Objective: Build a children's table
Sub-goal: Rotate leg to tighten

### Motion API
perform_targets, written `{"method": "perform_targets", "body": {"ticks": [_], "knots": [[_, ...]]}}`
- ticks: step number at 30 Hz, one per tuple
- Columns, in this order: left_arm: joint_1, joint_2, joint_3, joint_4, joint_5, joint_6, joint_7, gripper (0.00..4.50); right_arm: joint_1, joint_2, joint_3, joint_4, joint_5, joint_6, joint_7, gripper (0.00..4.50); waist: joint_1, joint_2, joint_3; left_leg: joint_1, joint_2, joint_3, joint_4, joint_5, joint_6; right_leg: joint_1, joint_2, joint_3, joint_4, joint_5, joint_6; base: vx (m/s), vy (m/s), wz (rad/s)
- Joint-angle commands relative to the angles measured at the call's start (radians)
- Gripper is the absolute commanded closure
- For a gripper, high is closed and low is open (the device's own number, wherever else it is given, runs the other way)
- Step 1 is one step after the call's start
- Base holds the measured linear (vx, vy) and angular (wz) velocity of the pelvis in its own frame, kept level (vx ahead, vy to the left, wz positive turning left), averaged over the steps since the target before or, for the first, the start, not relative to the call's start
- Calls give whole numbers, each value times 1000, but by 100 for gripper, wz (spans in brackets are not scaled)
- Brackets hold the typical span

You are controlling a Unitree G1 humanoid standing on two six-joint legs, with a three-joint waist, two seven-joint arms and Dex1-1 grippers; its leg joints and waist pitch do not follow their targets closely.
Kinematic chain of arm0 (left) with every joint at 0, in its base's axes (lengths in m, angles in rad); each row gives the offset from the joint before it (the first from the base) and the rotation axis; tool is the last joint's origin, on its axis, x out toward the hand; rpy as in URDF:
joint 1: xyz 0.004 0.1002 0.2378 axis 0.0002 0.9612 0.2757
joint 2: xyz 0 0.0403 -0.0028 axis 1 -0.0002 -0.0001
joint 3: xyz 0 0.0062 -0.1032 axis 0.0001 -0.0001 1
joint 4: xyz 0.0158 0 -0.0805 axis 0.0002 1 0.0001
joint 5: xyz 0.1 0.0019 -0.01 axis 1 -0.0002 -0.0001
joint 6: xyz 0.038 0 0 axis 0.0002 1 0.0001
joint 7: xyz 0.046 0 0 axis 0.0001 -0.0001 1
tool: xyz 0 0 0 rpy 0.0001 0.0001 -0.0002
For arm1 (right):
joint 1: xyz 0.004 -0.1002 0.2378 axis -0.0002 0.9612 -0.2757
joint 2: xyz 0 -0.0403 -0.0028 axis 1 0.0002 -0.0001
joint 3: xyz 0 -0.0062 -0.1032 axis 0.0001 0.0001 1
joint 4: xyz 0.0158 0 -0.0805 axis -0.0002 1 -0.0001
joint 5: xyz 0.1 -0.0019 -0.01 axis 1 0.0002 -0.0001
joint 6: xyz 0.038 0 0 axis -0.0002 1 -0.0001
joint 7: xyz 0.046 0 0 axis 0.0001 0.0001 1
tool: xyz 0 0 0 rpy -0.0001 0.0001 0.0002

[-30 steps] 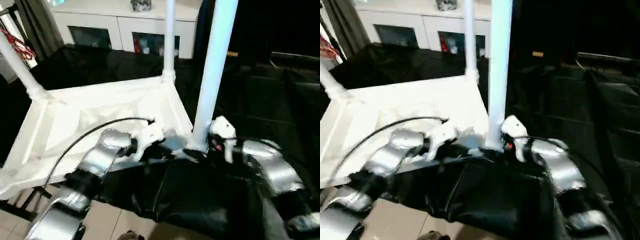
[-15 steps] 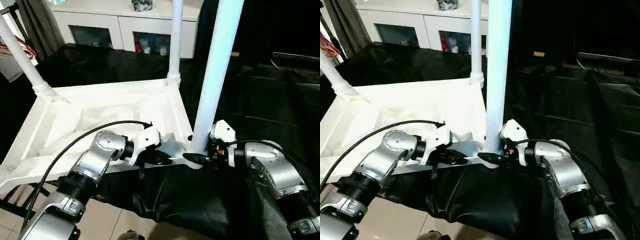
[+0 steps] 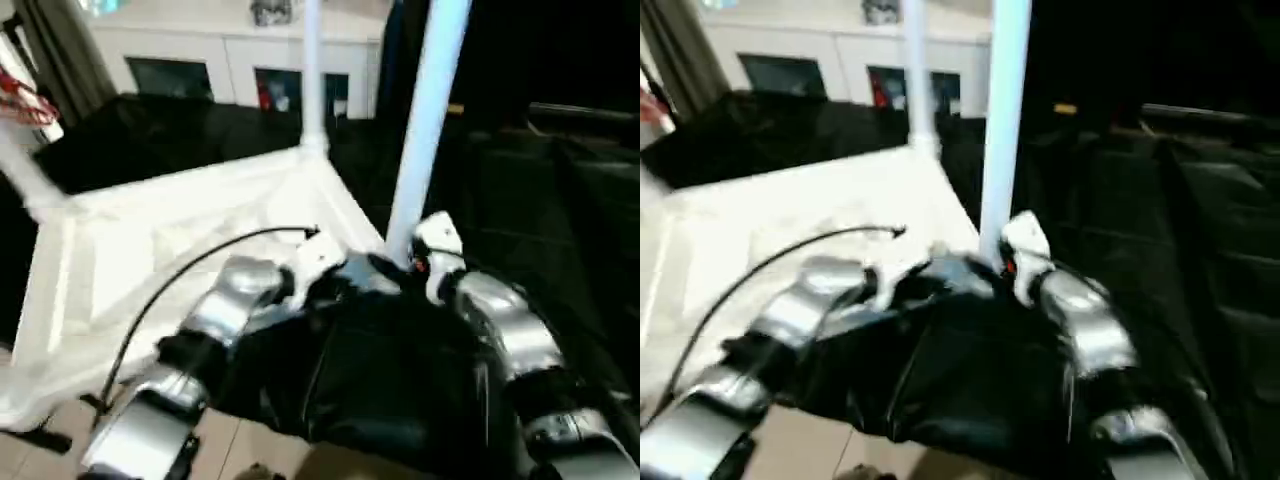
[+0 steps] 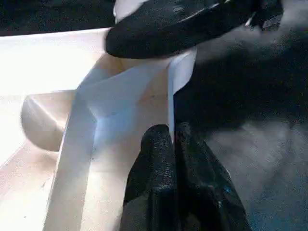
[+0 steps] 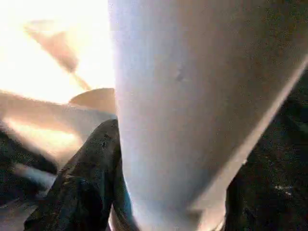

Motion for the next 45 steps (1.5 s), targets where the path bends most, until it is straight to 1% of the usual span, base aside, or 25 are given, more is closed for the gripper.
{"method": "perform_targets", "body": {"ticks": [1,3,4,5,6,7,9,12,14,16,17,20,21,24,25,27,31,35,36,37,40,41,42,44,45], "knots": [[-56,-51,21,18,-1,-1,94,450,-11,50,27,80,-41,39,-104,184,0,-14,-71,17,49,-22,-73,-178,30,46,-77,45,-80,-216,-209,0,0,0],[-69,-69,22,36,3,-1,119,450,-22,74,30,103,-56,14,-138,184,0,-15,-73,16,48,-20,-70,-169,36,49,-80,46,-80,-189,-214,0,0,0],[-78,-82,18,47,6,-6,134,450,-30,100,25,117,-49,-4,-149,184,1,-13,-73,14,49,-21,-69,-164,40,50,-82,47,-78,-176,-216,0,0,0],[-80,-86,15,50,7,-10,136,450,-33,111,20,121,-41,-8,-149,184,0,-15,-73,13,49,-21,-69,-155,49,51,-80,46,-76,-158,-217,0,0,0],[-81,-87,13,52,8,-13,136,450,-35,116,16,122,-34,-7,-146,150,2,-15,-74,14,48,-20,-68,-151,57,52,-80,46,-75,-145,-221,0,0,0],[-81,-87,13,52,8,-13,136,450,-35,116,16,122,-34,-7,-146,129,2,-14,-73,13,50,-20,-69,-152,64,52,-80,45,-75,-140,-224,0,0,0],[-74,-81,7,51,12,-44,104,450,-42,119,1,115,-17,-8,-125,112,1,-15,-71,15,50,-20,-70,-165,68,52,-80,45,-77,-155,-224,0,0,0],[-67,-71,2,46,9,-61,77,450,-50,109,-2,121,-23,-25,-129,80,1,-15,-71,15,51,-21,-71,-176,63,51,-81,46,-79,-176,-222,0,0,0],[-52,-51,-7,29,2,-84,31,450,-55,80,0,123,-29,-63,-93,66,1,-15,-72,15,51,-20,-70,-176,62,52,-83,46,-78,-177,-222,0,0,0],[-42,-35,-9,16,-3,-93,3,450,-47,52,16,104,-34,-84,-32,66,2,-15,-73,14,52,-20,-69,-162,68,52,-82,46,-75,-148,-227,0,0,0],[-38,-28,-10,9,-5,-94,-8,450,-41,38,24,93,-36,-89,-3,66,2,-16,-74,11,52,-20,-66,-140,81,55,-81,46,-69,-101,-238,0,0,0],[-25,-7,-8,-8,-13,-99,-48,450,-22,-2,44,53,-33,-103,84,66,4,-16,-74,11,53,-19,-64,-131,98,55,-81,45,-67,-82,-246,0,0,0],[-16,10,-10,-22,-22,-109,-84,450,-6,-32,55,19,-21,-113,152,66,5,-14,-74,11,53,-18,-63,-136,101,56,-81,45,-68,-87,-247,0,0,0],[2,43,-11,-55,-44,-116,-157,450,20,-87,68,-38,7,-127,273,66,10,-18,-73,10,56,-18,-63,-145,113,58,-82,45,-68,-100,-243,0,0,0],[6,53,-12,-61,-46,-121,-176,450,26,-101,70,-50,14,-125,304,66,10,-17,-72,13,56,-17,-64,-156,112,52,-78,44,-71,-125,-244,0,0,0],[17,80,-13,-81,-54,-130,-229,450,44,-147,81,-82,35,-132,397,66,13,-18,-70,14,58,-17,-65,-170,107,53,-81,45,-74,-158,-241,0,0,0],[31,115,-9,-108,-66,-131,-282,450,60,-195,81,-113,65,-127,491,66,21,-14,-71,15,61,-18,-66,-174,99,49,-80,46,-71,-163,-241,0,0,0],[48,148,-10,-142,-84,-127,-331,450,72,-227,78,-150,93,-103,557,113,24,-15,-72,13,61,-19,-66,-159,99,49,-79,45,-67,-138,-247,0,0,0],[54,157,-10,-149,-84,-129,-345,450,78,-240,85,-160,89,-99,580,113,24,-15,-74,13,60,-19,-64,-150,103,50,-79,46,-65,-123,-250,0,0,0],[54,157,-10,-149,-84,-129,-345,450,78,-240,85,-160,89,-99,580,134,25,-15,-74,13,60,-19,-64,-147,105,49,-79,45,-66,-121,-250,0,0,0],[63,170,-10,-162,-86,-128,-364,450,87,-259,101,-172,76,-101,604,139,26,-15,-73,13,60,-18,-63,-150,104,49,-79,45,-67,-129,-251,0,0,0],[66,173,-10,-166,-87,-127,-368,450,90,-263,105,-175,73,-102,609,149,26,-16,-73,12,59,-19,-64,-149,104,50,-80,44,-66,-130,-250,0,0,0],[68,176,-10,-170,-88,-126,-373,450,93,-266,109,-178,68,-107,612,172,25,-15,-73,12,60,-19,-64,-148,103,49,-79,44,-67,-132,-248,0,0,0],[72,181,-11,-176,-89,-123,-377,450,96,-268,114,-180,63,-113,615,183,24,-16,-72,13,60,-18,-65,-159,101,48,-79,45,-68,-144,-248,0,0,0],[74,183,-11,-179,-91,-122,-379,450,97,-268,116,-182,63,-113,617,197,25,-15,-72,14,60,-18,-65,-164,98,47,-79,45,-69,-156,-246,0,0,0]]}}
